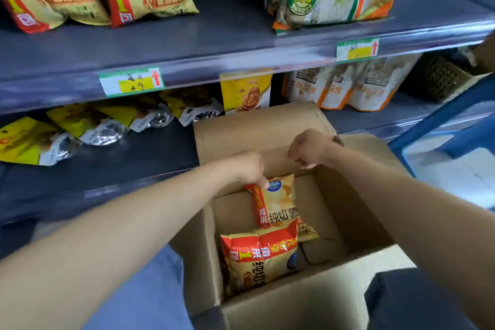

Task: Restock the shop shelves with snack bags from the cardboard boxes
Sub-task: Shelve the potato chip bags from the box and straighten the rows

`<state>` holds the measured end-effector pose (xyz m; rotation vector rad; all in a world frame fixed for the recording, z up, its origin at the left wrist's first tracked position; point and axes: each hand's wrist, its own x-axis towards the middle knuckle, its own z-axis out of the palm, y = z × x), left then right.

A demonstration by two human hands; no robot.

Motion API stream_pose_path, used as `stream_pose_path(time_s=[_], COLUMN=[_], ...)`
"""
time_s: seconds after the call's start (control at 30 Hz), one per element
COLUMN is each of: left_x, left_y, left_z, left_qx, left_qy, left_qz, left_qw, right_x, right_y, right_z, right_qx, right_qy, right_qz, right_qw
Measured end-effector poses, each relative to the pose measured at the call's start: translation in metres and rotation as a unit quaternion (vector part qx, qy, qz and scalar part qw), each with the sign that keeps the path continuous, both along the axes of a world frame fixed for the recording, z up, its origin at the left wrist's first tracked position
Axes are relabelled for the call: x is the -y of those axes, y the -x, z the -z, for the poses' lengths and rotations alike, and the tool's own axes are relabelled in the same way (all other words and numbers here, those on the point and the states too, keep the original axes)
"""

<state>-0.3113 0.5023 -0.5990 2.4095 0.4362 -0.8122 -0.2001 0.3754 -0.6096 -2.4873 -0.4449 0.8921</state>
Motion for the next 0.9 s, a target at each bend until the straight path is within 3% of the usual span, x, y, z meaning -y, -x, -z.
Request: stream_pose_path(time_s=[0.1,0.23,0.5,0.67,0.9], left_x=[0.007,0.011,0.036,0.04,0.02], left_y=[0.009,0.022,0.033,0.033,0.026], left_z=[0.04,0.066,0.11,0.119,0.096], left_qx=[-0.127,-0.192,-0.3,-0.259,-0.171], left_qy=[-0.006,-0.01,0.07,0.067,0.01], left_qz=[0.038,0.067,0.046,0.027,0.076], left_qw=[0.991,0.979,0.95,0.963,0.982], right_x=[0.016,0.027,0.041,0.037,0.035], right_y=[0.006,0.015,0.036,0.028,0.019], right_z=[0.043,0.088,0.143,0.156,0.172], right_qx=[-0.048,-0.069,-0.191,-0.248,-0.285], right_qy=[0.071,0.101,0.011,-0.081,-0.075], right_qz=[-0.011,-0.002,0.106,0.105,0.148], right_qw=[0.996,0.992,0.976,0.96,0.944])
